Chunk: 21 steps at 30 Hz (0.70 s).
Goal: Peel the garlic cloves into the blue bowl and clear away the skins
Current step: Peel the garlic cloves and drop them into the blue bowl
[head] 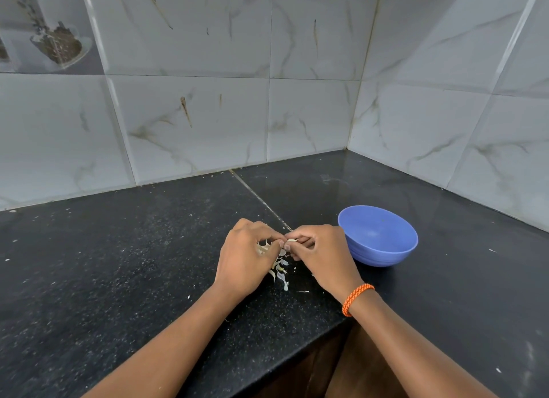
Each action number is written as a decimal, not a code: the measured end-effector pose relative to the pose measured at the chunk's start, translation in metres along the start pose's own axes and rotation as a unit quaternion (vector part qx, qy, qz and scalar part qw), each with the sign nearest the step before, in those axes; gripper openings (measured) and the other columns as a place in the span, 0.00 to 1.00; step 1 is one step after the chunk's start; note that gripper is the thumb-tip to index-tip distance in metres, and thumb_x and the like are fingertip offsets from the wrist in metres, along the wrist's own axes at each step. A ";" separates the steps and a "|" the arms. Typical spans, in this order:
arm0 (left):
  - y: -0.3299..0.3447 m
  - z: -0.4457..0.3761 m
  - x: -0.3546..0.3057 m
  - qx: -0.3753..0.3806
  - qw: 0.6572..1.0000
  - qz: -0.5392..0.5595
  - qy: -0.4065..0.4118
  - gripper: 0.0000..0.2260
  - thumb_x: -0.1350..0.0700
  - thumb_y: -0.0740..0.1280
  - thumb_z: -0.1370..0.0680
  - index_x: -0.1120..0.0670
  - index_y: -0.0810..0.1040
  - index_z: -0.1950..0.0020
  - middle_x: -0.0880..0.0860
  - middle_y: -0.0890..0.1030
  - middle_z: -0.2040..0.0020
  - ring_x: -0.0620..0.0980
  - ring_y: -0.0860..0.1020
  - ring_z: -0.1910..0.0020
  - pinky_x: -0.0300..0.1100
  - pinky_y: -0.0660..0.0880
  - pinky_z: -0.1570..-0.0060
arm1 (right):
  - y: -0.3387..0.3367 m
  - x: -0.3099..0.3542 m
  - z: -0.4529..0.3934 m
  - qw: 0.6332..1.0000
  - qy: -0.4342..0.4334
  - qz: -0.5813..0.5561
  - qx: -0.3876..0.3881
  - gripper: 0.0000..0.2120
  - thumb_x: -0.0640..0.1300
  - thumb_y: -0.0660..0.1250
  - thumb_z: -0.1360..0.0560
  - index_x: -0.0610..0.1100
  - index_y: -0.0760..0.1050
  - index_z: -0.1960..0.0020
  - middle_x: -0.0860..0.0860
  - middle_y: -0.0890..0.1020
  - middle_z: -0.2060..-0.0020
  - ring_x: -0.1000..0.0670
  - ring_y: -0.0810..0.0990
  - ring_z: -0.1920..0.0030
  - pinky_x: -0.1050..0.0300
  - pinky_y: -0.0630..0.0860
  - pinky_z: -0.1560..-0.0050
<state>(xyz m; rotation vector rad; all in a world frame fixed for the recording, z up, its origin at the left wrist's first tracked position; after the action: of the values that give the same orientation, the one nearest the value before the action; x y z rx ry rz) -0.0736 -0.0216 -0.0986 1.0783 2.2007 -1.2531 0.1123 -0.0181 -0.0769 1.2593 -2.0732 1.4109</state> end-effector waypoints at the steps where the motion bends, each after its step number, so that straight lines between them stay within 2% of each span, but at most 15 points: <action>1: 0.000 0.000 0.000 0.002 1.000 0.001 0.000 0.06 0.51 0.74 0.19 0.41 0.89 0.52 0.36 0.86 0.53 0.41 0.75 0.42 0.41 0.74 0.46 | 0.000 -0.001 0.001 1.000 -0.009 0.015 -0.007 0.04 0.44 0.77 0.22 0.49 0.89 0.48 0.55 0.87 0.61 0.55 0.87 0.61 0.53 0.86 0.57; 3: 0.001 0.000 0.001 0.003 1.000 -0.001 0.000 0.06 0.50 0.74 0.19 0.41 0.89 0.52 0.36 0.86 0.53 0.41 0.75 0.42 0.41 0.74 0.45 | -0.002 -0.002 0.002 0.998 -0.026 0.056 -0.009 0.04 0.46 0.76 0.21 0.51 0.89 0.49 0.55 0.86 0.60 0.54 0.85 0.61 0.50 0.84 0.58; 5: 0.001 0.000 0.002 -0.002 1.000 -0.006 -0.002 0.05 0.50 0.74 0.19 0.40 0.89 0.51 0.36 0.85 0.53 0.41 0.75 0.42 0.41 0.74 0.46 | -0.004 -0.003 0.003 0.994 -0.028 0.103 0.017 0.05 0.46 0.74 0.20 0.51 0.89 0.49 0.55 0.85 0.59 0.55 0.83 0.59 0.51 0.82 0.56; 8: 0.001 -0.001 0.003 -0.012 1.000 -0.004 -0.012 0.05 0.50 0.74 0.19 0.41 0.89 0.51 0.36 0.85 0.54 0.41 0.75 0.42 0.40 0.73 0.47 | -0.009 -0.007 0.006 0.990 -0.001 0.129 0.058 0.05 0.46 0.74 0.20 0.51 0.89 0.47 0.56 0.87 0.57 0.58 0.83 0.57 0.60 0.81 0.53; 10: 0.001 -0.001 0.003 -0.014 1.000 -0.004 -0.013 0.05 0.50 0.74 0.19 0.41 0.89 0.51 0.36 0.85 0.54 0.41 0.75 0.42 0.39 0.73 0.46 | -0.013 -0.007 0.005 0.988 0.007 0.130 0.080 0.04 0.45 0.75 0.20 0.51 0.88 0.49 0.57 0.87 0.60 0.60 0.83 0.59 0.64 0.80 0.56; 14: 0.001 -0.001 0.002 -0.019 1.000 -0.010 -0.013 0.05 0.50 0.74 0.19 0.41 0.89 0.51 0.36 0.85 0.55 0.40 0.75 0.44 0.34 0.70 0.48 | -0.025 0.009 -0.005 0.986 -0.041 0.136 0.091 0.05 0.44 0.76 0.22 0.51 0.87 0.56 0.58 0.85 0.65 0.58 0.82 0.61 0.59 0.79 0.58; 19: 0.003 -0.002 0.004 -0.017 1.000 -0.004 -0.020 0.05 0.50 0.74 0.19 0.41 0.89 0.50 0.36 0.85 0.54 0.42 0.75 0.44 0.40 0.72 0.48 | -0.041 0.019 -0.023 0.987 -0.074 0.123 0.066 0.06 0.40 0.76 0.23 0.49 0.86 0.57 0.58 0.84 0.66 0.56 0.82 0.62 0.60 0.78 0.59; 21: 0.003 -0.001 0.004 -0.012 1.000 -0.006 -0.025 0.05 0.49 0.73 0.18 0.40 0.88 0.49 0.36 0.85 0.53 0.41 0.74 0.43 0.42 0.73 0.47 | -0.028 0.010 -0.013 0.978 -0.077 0.164 0.107 0.06 0.41 0.74 0.21 0.49 0.85 0.56 0.56 0.84 0.62 0.55 0.81 0.59 0.55 0.78 0.55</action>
<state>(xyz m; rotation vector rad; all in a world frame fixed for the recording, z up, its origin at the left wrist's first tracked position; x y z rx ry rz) -0.0737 -0.0180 -0.1020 1.0166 2.1824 -1.2428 0.1272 -0.0152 -0.0478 1.1759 -2.3713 1.7722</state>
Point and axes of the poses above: each hand's wrist, its own z-axis away from the middle knuckle, its own y-axis out of the palm, x = y × z, the point moved 1 cm from there along -z, towards the middle knuckle
